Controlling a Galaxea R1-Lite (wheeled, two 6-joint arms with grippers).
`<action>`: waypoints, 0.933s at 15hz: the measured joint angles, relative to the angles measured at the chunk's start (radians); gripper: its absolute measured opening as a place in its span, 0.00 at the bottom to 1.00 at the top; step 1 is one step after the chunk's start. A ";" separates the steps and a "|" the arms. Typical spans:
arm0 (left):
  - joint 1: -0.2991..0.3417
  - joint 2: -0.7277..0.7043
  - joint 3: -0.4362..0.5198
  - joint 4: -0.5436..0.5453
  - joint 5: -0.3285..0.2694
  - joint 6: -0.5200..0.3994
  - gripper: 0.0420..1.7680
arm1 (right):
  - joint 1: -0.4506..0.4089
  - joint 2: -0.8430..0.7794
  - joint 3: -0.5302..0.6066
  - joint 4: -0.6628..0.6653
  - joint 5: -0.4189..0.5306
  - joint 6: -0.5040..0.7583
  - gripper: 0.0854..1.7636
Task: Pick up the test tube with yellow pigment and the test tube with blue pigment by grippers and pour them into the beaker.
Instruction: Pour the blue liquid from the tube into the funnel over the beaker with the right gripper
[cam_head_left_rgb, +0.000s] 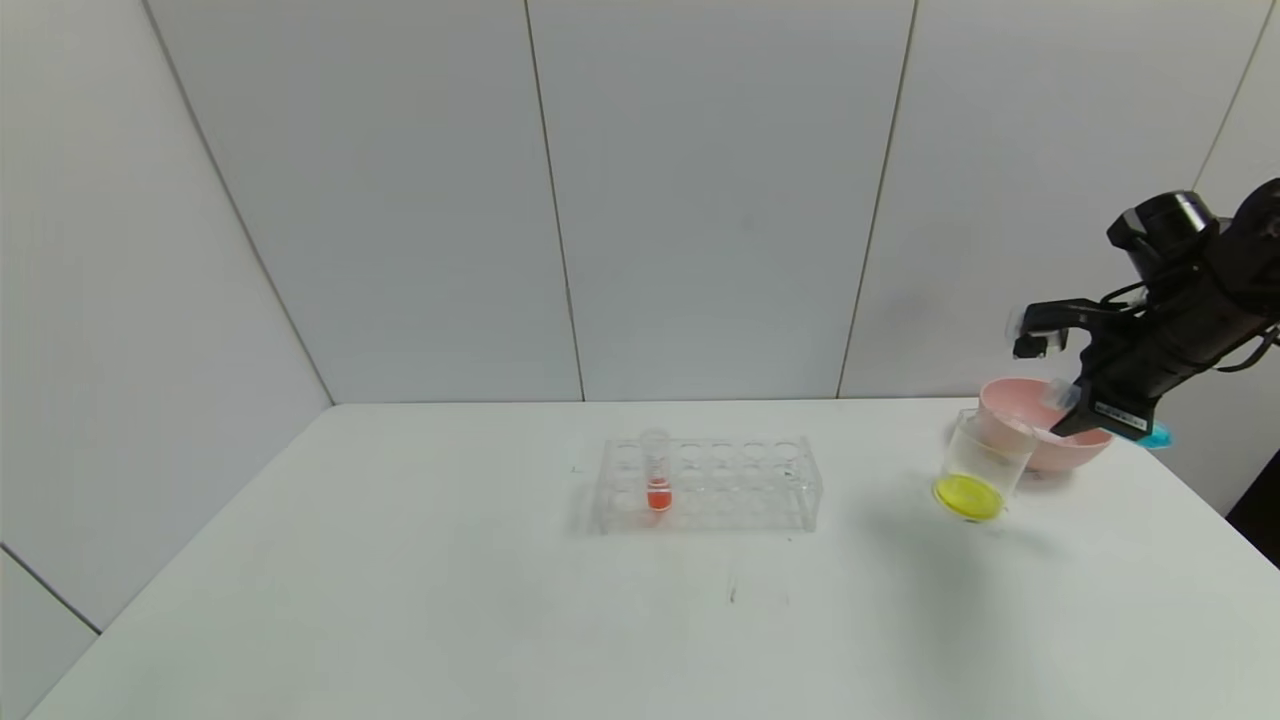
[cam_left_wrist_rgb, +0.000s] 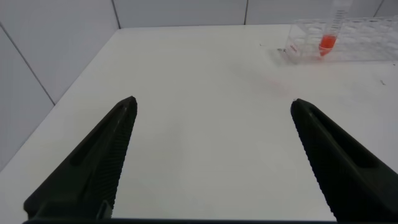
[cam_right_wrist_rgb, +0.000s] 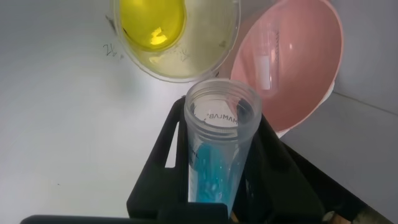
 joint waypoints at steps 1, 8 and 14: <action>0.000 0.000 0.000 0.000 0.000 0.000 1.00 | 0.006 0.001 0.000 0.002 -0.013 0.000 0.29; 0.000 0.000 0.000 0.000 0.000 0.000 1.00 | 0.029 0.017 0.000 -0.007 -0.109 -0.011 0.29; 0.000 0.000 0.000 0.000 0.000 0.000 1.00 | 0.056 0.025 0.000 -0.018 -0.203 -0.024 0.29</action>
